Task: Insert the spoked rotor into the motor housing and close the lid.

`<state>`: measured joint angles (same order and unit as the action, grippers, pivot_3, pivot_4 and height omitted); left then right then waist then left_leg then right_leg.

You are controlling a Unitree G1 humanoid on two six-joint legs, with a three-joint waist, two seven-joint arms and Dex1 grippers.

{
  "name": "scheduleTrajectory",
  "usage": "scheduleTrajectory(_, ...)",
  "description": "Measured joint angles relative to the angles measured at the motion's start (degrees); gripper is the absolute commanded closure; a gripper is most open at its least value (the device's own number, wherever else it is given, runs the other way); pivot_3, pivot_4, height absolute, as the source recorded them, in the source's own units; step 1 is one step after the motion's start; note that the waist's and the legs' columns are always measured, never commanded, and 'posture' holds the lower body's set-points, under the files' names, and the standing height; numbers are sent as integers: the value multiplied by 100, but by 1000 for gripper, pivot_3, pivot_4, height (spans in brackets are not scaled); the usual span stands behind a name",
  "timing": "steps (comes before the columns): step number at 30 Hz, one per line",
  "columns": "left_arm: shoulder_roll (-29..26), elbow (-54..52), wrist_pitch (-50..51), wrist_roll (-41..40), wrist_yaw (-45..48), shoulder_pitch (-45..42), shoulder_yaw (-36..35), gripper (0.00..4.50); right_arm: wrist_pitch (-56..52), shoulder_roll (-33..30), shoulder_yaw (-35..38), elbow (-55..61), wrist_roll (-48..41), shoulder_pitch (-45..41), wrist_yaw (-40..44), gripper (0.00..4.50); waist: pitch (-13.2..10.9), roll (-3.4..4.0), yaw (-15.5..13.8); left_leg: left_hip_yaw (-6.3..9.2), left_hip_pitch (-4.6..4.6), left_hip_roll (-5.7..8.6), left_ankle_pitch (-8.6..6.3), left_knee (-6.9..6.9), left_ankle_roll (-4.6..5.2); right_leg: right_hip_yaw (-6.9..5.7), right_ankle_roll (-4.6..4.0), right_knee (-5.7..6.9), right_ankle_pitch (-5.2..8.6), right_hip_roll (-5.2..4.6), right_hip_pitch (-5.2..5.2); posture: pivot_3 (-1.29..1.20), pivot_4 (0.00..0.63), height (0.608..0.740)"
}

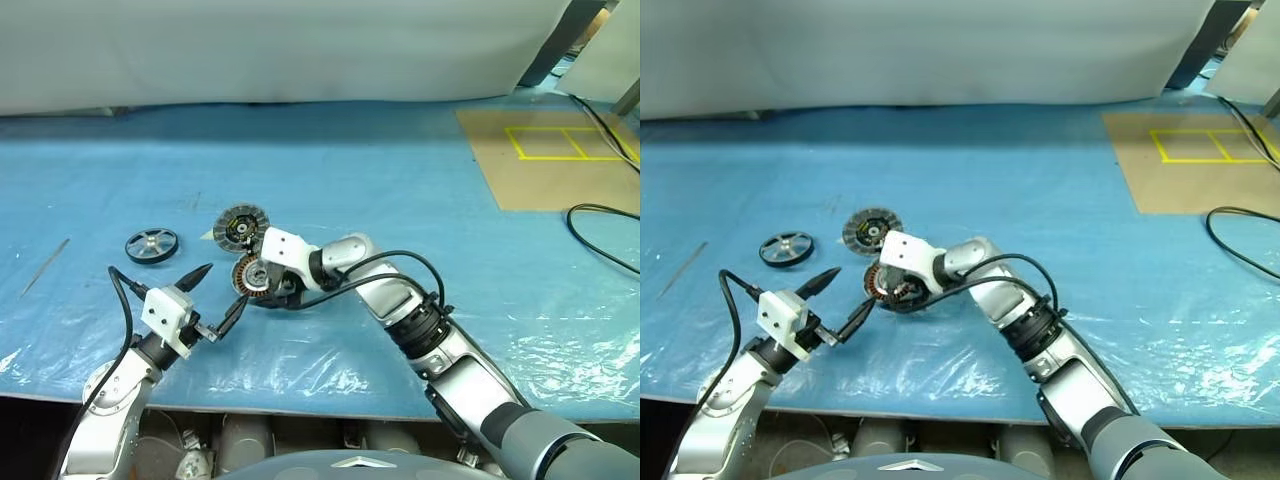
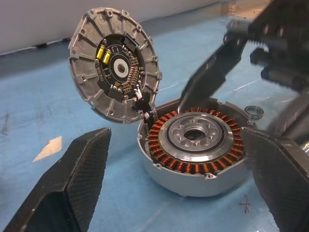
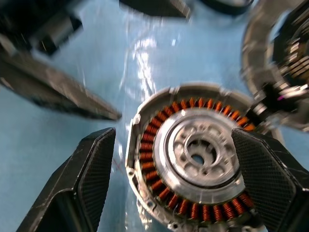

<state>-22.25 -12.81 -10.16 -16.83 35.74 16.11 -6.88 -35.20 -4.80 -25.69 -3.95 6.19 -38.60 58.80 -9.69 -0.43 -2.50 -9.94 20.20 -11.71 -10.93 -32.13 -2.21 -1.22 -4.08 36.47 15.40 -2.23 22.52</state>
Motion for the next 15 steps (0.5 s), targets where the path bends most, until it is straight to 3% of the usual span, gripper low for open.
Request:
scheduleTrajectory(6,-13,108,-156,-15,132,204,-61,0,50,-27,887,657,-951,248,-186,456,0,-3,6,2,6,-1,-5,8,-9,-1,21,-1,-13,3,8,0,150,740)
scheduleTrajectory(15,-10,15,-146,-164,215,314,-54,0,1047,-1143,1057,27,-1068,1100,-291,456,-3,-5,-4,2,-11,-1,-5,-4,-6,0,-3,-4,2,3,-10,0,150,740)
